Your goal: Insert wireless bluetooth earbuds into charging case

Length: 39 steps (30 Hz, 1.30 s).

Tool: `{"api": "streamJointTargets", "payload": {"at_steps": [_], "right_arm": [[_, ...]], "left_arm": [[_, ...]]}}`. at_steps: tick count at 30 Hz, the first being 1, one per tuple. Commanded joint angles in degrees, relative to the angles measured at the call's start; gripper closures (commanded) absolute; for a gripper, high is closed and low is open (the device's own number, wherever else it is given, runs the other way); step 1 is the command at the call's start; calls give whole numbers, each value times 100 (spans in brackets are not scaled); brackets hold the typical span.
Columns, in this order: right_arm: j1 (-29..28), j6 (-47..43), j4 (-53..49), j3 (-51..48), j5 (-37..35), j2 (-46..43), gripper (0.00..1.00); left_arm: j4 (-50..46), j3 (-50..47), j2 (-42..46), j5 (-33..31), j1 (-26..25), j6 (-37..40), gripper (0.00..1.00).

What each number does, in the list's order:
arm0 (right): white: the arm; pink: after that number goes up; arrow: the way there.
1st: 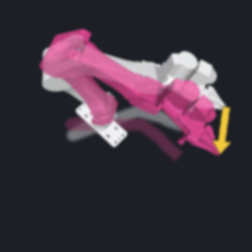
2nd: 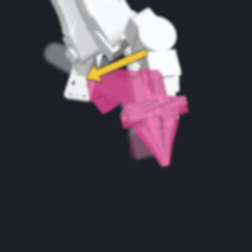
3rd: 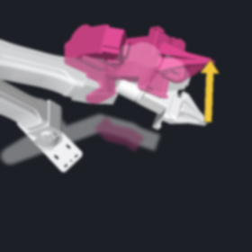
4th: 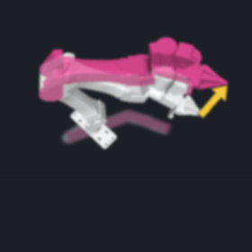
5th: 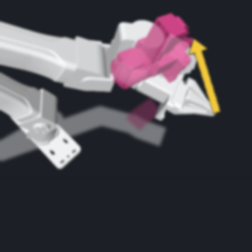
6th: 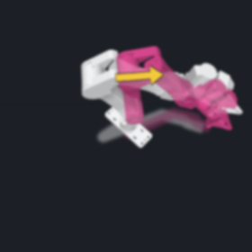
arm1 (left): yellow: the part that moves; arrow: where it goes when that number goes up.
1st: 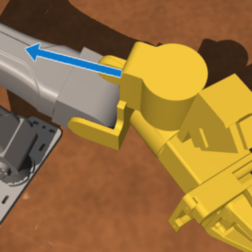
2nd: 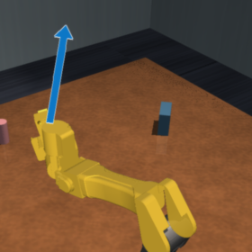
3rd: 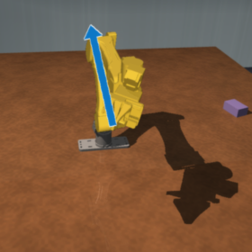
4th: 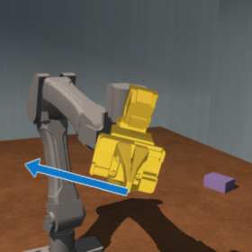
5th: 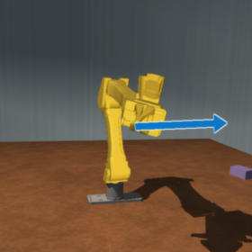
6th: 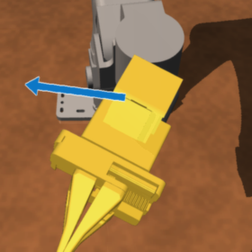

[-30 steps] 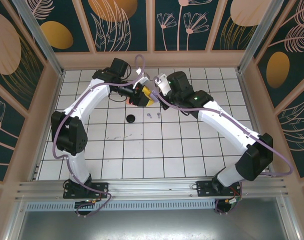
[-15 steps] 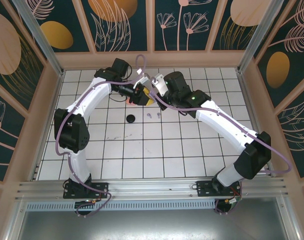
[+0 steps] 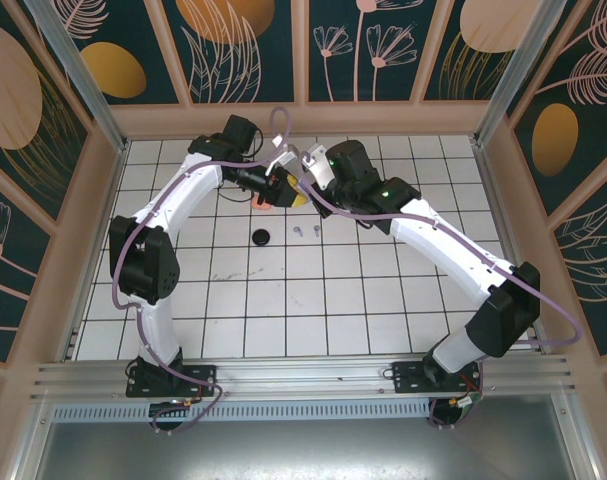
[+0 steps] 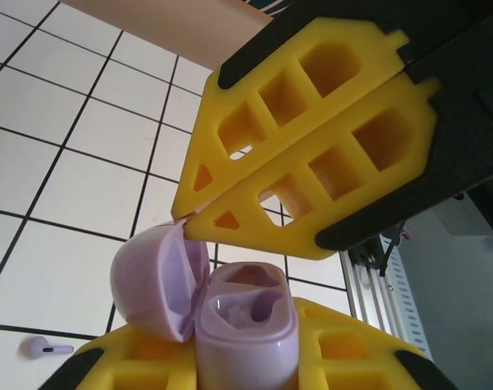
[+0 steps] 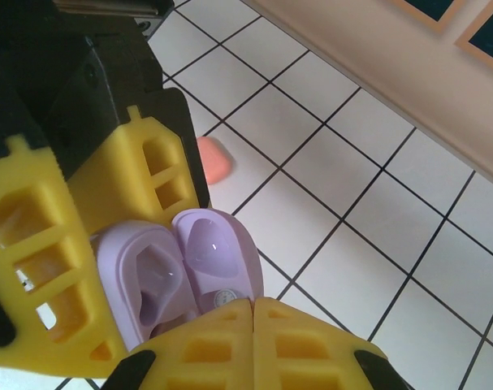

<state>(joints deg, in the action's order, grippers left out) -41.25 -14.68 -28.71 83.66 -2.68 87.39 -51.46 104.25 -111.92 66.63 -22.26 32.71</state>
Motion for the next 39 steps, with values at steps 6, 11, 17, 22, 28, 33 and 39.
{"api": "streamJointTargets", "payload": {"at_steps": [6, 11, 17, 22, 28, 33, 39], "right_arm": [[-57, 278, -22, 398, -142, -52, 71], [280, 867, -36, 204, 496, -647, 61], [619, 1784, 112, -622, 1023, -1076, 57], [696, 2315, 291, -1062, 1153, -455, 50], [639, 2515, 138, -634, 1242, 1022, 50], [505, 2359, -293, 123, 1076, 2144, 51], [246, 2177, -767, 968, 655, 3054, 50]], "left_arm": [[910, -282, 166, 406, -25, -358, 100], [4630, -2229, 1282, -218, 226, -2673, 100], [7313, -3880, 2506, -1595, 589, -3949, 100], [8615, -4939, 3317, -2819, 596, -4277, 100], [9917, -5801, 3868, -3489, 594, -4925, 100], [10332, -6045, 4018, -3629, 596, -5255, 100], [10471, -6160, 4152, -3824, 597, -5239, 100]]}}
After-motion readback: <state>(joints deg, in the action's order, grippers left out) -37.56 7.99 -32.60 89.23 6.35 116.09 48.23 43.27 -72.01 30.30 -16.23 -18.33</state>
